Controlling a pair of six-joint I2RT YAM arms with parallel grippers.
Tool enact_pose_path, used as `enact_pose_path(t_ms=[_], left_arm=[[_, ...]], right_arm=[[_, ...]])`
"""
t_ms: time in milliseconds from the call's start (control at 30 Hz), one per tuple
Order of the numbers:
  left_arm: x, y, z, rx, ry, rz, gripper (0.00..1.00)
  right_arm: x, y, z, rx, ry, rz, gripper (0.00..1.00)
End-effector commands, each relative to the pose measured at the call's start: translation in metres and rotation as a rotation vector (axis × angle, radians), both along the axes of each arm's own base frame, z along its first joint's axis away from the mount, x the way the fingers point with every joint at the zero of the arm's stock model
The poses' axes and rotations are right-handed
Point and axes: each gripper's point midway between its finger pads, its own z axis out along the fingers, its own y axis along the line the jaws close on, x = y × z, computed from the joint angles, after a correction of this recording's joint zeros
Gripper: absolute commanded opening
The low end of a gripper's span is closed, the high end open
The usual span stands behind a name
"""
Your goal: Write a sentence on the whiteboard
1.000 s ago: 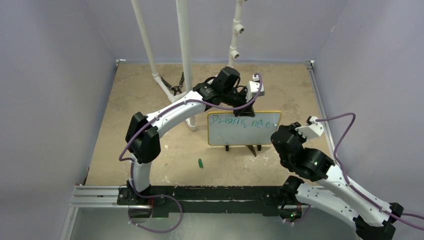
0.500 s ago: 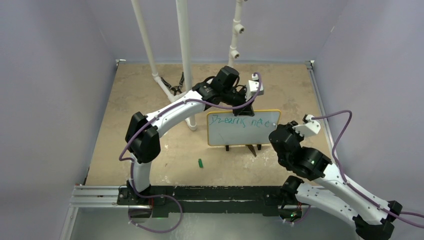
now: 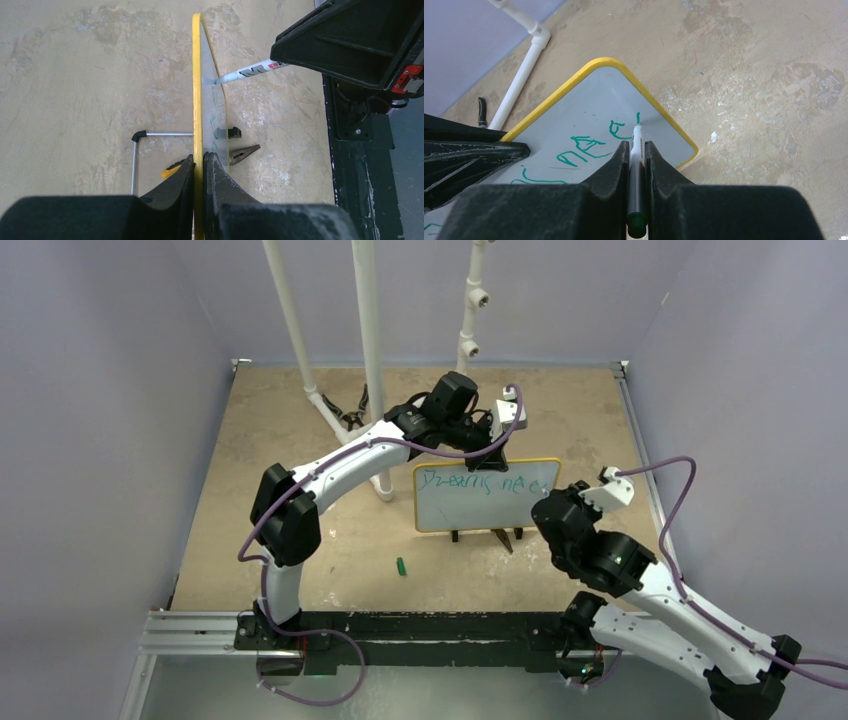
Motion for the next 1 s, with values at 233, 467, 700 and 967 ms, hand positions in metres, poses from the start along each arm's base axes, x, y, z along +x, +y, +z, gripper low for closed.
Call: enact_pose_path(t_ms=[233,467,700,967], left_arm=[[-0.004,0.009,-0.003,0.025,-0.008,-0.008,0.00],[-0.003,0.009,-0.003,0.025,-0.007,-0.007,0.00],[-0.002,0.009,-0.003,0.024,-0.007,-0.005,0.00],[-0.003,0.009,-0.005,0.025,-0.002,-0.008,0.00]], right_arm=[[0.003,-0.006,-0.005,-0.005,-0.012,-0.071,0.00],[0.002,-0.013,0.001,-0.002,-0.040,-0.093,0.00],[0.002,-0.016,0.006,-0.008,-0.054,-0.104,0.00],[0.003,-0.016,0.019,0.016,-0.100,-0.101,0.00]])
